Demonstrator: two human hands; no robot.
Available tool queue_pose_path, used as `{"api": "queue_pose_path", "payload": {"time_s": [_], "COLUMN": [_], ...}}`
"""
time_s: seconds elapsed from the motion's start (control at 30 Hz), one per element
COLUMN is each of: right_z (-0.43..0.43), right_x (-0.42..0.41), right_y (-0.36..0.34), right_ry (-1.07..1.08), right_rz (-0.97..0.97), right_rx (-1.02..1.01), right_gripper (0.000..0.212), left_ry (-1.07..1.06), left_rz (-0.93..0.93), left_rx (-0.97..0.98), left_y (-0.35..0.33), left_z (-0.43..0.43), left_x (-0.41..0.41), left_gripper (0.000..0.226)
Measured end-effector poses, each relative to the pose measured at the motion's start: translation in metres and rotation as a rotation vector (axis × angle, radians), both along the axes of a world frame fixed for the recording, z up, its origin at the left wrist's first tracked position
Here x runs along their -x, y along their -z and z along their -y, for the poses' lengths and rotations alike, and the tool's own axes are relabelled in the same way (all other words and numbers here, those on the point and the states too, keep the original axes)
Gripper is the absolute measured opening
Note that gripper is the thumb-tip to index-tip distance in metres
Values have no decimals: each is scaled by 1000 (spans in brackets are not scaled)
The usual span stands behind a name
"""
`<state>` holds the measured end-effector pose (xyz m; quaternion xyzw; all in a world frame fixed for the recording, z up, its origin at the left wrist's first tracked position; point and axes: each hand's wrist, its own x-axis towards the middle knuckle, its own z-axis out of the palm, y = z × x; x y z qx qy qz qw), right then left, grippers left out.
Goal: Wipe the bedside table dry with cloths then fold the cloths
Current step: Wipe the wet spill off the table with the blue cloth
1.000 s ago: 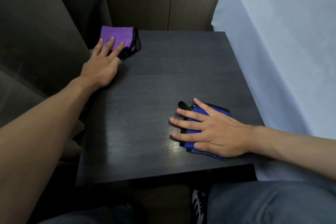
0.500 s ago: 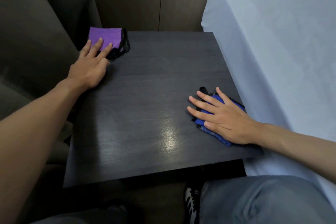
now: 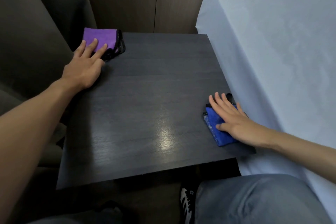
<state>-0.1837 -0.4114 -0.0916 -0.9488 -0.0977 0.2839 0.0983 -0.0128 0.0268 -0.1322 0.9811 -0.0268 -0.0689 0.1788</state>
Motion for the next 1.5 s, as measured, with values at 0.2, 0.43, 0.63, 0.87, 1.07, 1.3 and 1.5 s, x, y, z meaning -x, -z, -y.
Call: {"api": "queue_pose_path", "payload": {"time_s": [0.2,0.43,0.63,0.87,1.07,1.3,1.5], "right_z": [22,21,5,-67,-122,-207,-267], "right_x": [-11,7,32,69,74,81,80], "right_y": [-19,20,33,49,47,47,55], "right_ry": [-404,-441,-142,531,654,588,442], "right_rz": [361,374,495,553,604,632,564], "right_rx": [147,102,171,229,199,89,-64], "right_gripper": [88,58,60,68,65,61,66], "left_ry": [-6,-15,-12,-24,-30,-34,-32], "left_rz": [-11,-9,-1,-11,-15,-10,-17], "left_rx": [17,18,8,7,15,11,2], "left_y": [-2,-4,-6,-7,-5,-4,-4], "left_z": [1,3,4,5,4,4,5], "left_x": [0,3,4,5,4,3,3], "left_gripper": [57,56,56,55,55,56,56]}}
